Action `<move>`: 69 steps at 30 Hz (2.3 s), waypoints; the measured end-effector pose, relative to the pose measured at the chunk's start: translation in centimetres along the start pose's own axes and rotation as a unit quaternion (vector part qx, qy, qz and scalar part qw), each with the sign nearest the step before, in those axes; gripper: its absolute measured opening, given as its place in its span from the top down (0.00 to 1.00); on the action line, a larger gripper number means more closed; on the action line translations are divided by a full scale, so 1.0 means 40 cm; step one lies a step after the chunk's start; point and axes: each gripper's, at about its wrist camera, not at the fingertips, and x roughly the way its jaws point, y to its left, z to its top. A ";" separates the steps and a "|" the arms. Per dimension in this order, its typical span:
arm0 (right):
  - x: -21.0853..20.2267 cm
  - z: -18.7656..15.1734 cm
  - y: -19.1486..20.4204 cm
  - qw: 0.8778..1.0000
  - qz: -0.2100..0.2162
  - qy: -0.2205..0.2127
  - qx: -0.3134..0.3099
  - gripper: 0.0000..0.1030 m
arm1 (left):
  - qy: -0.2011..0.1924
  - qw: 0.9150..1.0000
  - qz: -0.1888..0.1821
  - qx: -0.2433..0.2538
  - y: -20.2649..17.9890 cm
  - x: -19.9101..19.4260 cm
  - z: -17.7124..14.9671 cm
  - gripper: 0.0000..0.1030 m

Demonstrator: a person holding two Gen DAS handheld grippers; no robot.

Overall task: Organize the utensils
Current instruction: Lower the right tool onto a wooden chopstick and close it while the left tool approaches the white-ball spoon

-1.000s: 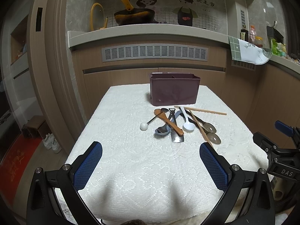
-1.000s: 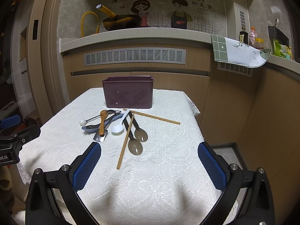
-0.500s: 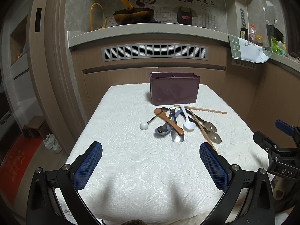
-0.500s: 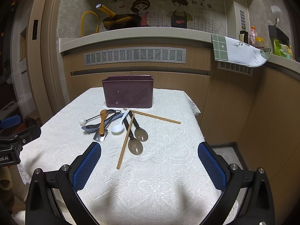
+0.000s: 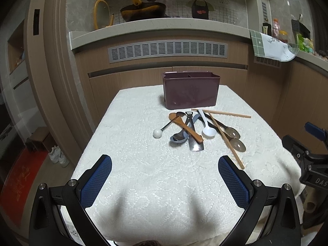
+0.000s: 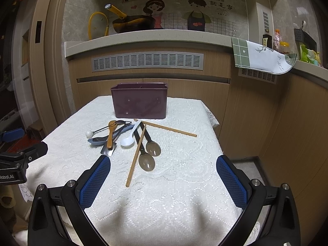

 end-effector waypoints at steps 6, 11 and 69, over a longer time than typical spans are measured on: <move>0.075 0.068 -0.016 0.999 0.035 0.016 -0.007 0.00 | 0.017 1.000 -0.017 -0.015 0.018 0.079 0.058 0.00; 0.185 0.117 -0.007 0.996 0.052 0.060 -0.043 0.00 | 0.055 0.997 -0.051 -0.037 0.036 0.196 0.111 0.00; 0.727 0.194 0.048 0.953 0.109 0.283 -0.023 0.93 | 0.142 0.985 -0.067 -0.071 0.145 0.465 0.147 0.09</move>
